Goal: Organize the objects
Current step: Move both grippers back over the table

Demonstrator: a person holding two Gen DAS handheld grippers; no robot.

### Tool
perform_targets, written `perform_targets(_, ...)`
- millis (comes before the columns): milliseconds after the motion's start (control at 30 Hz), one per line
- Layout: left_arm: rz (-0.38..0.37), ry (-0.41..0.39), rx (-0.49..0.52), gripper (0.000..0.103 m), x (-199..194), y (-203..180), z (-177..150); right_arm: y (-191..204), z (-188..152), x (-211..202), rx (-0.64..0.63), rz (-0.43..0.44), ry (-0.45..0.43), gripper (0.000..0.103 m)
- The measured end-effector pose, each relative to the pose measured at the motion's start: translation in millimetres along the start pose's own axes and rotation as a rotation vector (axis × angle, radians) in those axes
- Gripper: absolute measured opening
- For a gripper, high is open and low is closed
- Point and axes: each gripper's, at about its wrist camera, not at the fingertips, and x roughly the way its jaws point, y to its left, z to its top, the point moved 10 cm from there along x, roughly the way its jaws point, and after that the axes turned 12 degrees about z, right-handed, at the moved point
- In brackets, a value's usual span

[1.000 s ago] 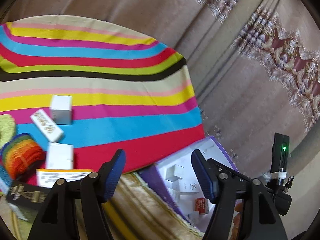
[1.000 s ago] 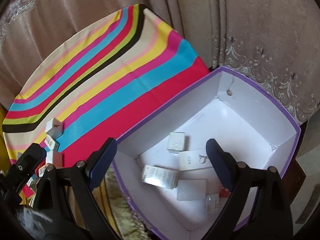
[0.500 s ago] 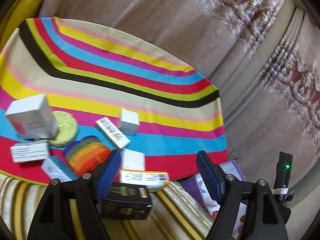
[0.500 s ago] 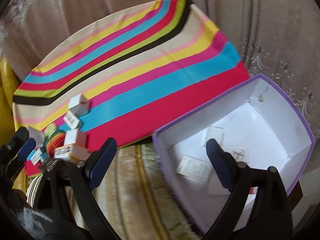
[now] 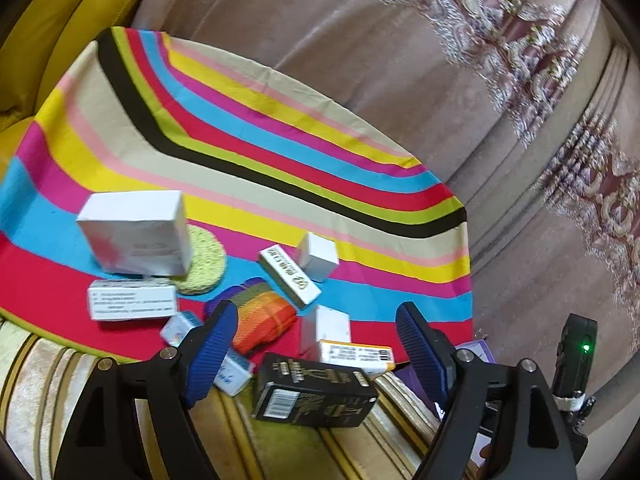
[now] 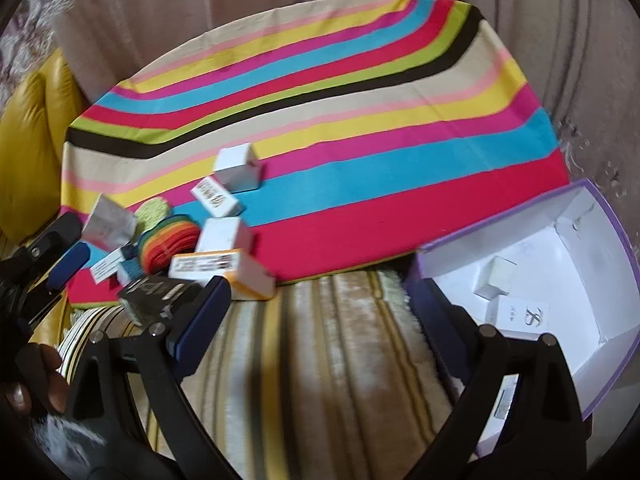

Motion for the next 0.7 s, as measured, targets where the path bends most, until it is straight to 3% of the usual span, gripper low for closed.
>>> perform_targets(233,0.014,-0.004,-0.028,0.083,-5.6,17.3,3.6,30.5,-2.1,3.6,-0.052,0.044,0.017,0.096)
perform_targets(433,0.023,0.051,0.028,0.086,-5.4,15.0,-11.0,42.3,-3.5,11.1,-0.089,0.032,0.036,0.096)
perform_targets(700,0.093,0.136,0.215,0.101,8.3,-13.2,-38.7,16.7,10.2,7.5,-0.027,-0.019,0.012,0.096)
